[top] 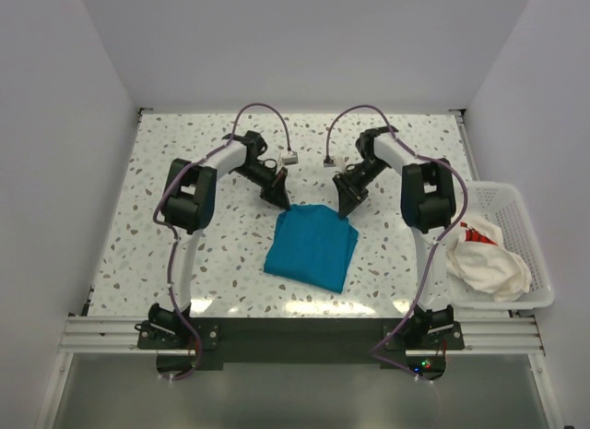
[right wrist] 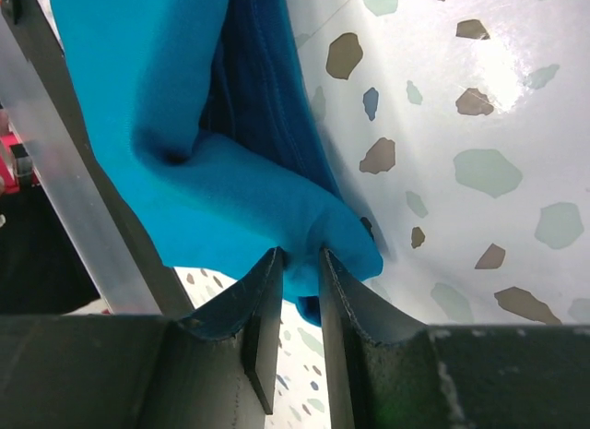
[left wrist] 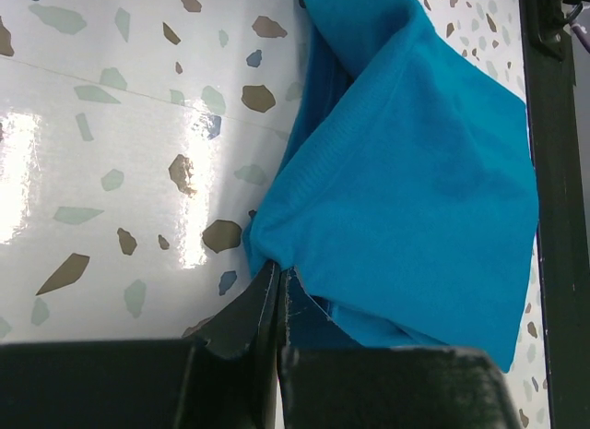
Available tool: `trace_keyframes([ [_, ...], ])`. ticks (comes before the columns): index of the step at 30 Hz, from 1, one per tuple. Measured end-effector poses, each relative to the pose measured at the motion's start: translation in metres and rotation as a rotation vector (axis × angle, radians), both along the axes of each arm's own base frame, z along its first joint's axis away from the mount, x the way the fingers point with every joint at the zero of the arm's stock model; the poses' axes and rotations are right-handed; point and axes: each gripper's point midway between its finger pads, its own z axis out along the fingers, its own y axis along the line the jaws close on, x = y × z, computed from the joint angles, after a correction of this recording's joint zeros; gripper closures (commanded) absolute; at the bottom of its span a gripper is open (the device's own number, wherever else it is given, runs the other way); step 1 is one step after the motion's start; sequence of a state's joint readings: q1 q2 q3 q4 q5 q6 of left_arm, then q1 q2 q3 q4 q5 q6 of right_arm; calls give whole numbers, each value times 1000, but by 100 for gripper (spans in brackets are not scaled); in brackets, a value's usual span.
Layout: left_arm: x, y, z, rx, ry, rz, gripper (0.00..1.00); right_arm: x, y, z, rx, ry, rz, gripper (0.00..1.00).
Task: Fold and stack the t-shirts
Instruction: Fold the tshirt
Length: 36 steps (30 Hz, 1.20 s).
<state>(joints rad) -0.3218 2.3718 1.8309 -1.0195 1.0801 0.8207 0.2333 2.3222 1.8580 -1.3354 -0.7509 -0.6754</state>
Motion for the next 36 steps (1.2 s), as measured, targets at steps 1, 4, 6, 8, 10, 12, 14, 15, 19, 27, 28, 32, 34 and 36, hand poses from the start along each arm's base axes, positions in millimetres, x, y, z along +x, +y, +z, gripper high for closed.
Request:
trace_keyframes([
  [1, 0, 0, 0, -1, -1, 1, 100, 0, 0, 0, 0, 0, -1, 74],
  [4, 2, 1, 0, -4, -8, 3, 100, 2, -3, 1, 1, -2, -8, 75],
  [6, 1, 2, 1, -4, -8, 6, 100, 3, -5, 1, 0, -3, -12, 75],
  [8, -1, 4, 2, -3, -6, 9, 100, 4, -6, 3, 1, -10, -16, 63],
  [10, -3, 5, 4, -3, -6, 11, 100, 4, -7, 7, 1, -21, -17, 56],
  [12, -4, 6, 6, -4, -9, 12, 100, 3, -9, 12, 2, -37, -18, 52],
  [14, -5, 7, 8, -3, -12, 13, 100, -6, -12, 17, -11, -24, -25, 52],
  [15, -5, 7, 9, -3, -14, 13, 100, -8, -13, 18, -17, -20, -26, 52],
  [19, -4, 8, 8, 1, -16, 13, 100, -10, -14, 15, -36, 5, -48, 59],
  [27, -4, 8, 8, 1, -17, 13, 100, -5, -13, 2, -62, 29, -100, 67],
  [28, -4, 8, 8, 1, -17, 13, 100, -4, -13, 0, -64, 33, -105, 69],
  [32, -4, 8, 8, 1, -17, 13, 100, -2, -14, -11, -81, 50, -122, 70],
  [34, -4, 8, 8, 1, -17, 13, 100, -1, -15, -16, -92, 56, -129, 70],
  [36, -4, 8, 8, 1, -17, 13, 100, 1, -16, -20, -98, 59, -139, 68],
])
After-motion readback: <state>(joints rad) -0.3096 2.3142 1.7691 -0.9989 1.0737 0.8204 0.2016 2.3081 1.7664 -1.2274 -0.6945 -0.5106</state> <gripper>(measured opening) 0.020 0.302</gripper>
